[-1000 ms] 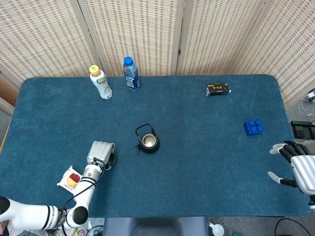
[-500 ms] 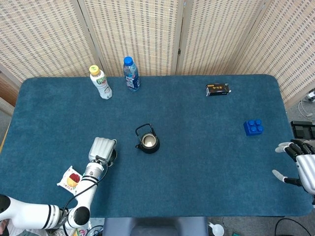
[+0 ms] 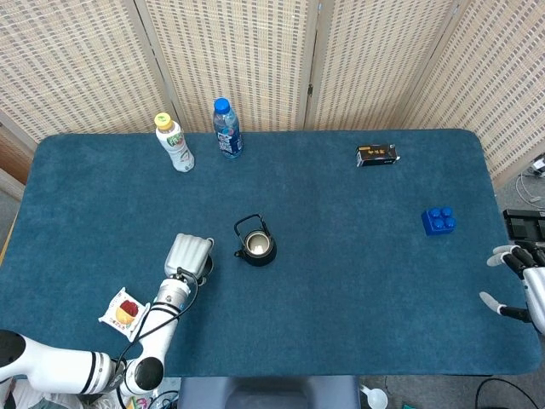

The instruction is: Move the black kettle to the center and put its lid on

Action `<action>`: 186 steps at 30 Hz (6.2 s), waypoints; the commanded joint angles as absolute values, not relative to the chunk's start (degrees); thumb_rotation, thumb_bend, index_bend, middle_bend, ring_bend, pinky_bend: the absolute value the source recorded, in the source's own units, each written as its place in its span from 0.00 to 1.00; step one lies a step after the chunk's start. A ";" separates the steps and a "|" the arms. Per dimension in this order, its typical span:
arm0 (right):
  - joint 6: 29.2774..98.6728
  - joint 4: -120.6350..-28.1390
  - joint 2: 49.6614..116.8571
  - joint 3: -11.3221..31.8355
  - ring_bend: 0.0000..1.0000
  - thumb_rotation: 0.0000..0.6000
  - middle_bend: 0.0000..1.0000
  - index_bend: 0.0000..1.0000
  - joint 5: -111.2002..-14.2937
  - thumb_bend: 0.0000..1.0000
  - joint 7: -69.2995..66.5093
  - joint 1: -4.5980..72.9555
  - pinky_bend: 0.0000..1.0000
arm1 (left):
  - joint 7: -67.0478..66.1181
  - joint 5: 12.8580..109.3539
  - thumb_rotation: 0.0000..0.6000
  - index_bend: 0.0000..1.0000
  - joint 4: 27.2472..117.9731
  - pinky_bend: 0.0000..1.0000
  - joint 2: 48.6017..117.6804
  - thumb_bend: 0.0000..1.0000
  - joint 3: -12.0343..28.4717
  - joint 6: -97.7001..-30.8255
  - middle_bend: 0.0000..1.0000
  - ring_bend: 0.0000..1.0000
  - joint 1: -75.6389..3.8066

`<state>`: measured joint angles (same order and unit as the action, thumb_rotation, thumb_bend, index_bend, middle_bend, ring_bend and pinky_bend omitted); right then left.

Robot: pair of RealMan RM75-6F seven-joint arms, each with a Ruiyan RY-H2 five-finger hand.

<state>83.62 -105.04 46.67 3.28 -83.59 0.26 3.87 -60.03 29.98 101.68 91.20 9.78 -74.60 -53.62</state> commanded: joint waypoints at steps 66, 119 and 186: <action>83.66 -103.73 44.62 4.07 0.19 1.00 0.33 0.43 -83.20 0.18 -5.45 2.79 0.19 | -67.07 39.31 1.00 0.46 90.90 0.72 99.58 0.04 11.03 -73.30 0.95 0.67 -64.06; 82.83 -102.83 43.93 4.53 0.19 1.00 0.33 0.43 -82.17 0.17 -8.09 2.78 0.19 | -75.91 37.00 1.00 0.41 79.90 0.72 107.22 0.04 12.49 -71.66 0.95 0.66 -67.58; 81.35 -103.30 44.40 4.90 0.19 1.00 0.33 0.43 -81.16 0.17 -6.78 3.72 0.19 | -74.12 25.00 1.00 0.34 89.80 0.72 101.84 0.47 13.72 -71.23 0.94 0.66 -66.60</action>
